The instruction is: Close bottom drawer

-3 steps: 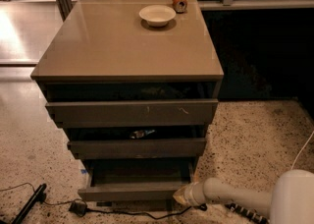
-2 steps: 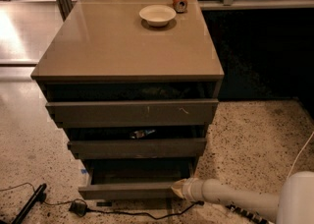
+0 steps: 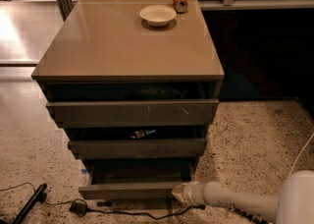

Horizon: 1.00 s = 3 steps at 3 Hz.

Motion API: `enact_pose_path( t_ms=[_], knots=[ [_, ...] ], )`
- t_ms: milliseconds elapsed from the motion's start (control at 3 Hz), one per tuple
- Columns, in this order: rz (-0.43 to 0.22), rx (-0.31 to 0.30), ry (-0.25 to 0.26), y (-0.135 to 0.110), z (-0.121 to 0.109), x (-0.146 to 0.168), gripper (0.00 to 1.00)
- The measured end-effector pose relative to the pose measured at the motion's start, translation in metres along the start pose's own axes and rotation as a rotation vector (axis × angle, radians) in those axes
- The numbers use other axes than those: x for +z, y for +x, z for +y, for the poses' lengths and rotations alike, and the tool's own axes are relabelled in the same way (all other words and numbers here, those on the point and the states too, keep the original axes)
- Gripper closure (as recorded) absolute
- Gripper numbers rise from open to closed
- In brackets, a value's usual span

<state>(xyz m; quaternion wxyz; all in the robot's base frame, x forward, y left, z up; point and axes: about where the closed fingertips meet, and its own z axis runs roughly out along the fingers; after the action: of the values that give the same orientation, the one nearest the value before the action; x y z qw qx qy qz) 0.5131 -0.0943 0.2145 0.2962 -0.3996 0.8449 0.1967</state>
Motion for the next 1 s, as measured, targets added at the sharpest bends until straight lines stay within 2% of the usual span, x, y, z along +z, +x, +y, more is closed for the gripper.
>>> enact_pose_path(
  t_ms=[333, 1000],
  knots=[
    [0.049, 0.029, -0.014, 0.0306, 0.014, -0.0008, 1.0],
    [0.049, 0.051, -0.016, 0.0366, 0.0132, 0.0079, 1.0]
  ],
)
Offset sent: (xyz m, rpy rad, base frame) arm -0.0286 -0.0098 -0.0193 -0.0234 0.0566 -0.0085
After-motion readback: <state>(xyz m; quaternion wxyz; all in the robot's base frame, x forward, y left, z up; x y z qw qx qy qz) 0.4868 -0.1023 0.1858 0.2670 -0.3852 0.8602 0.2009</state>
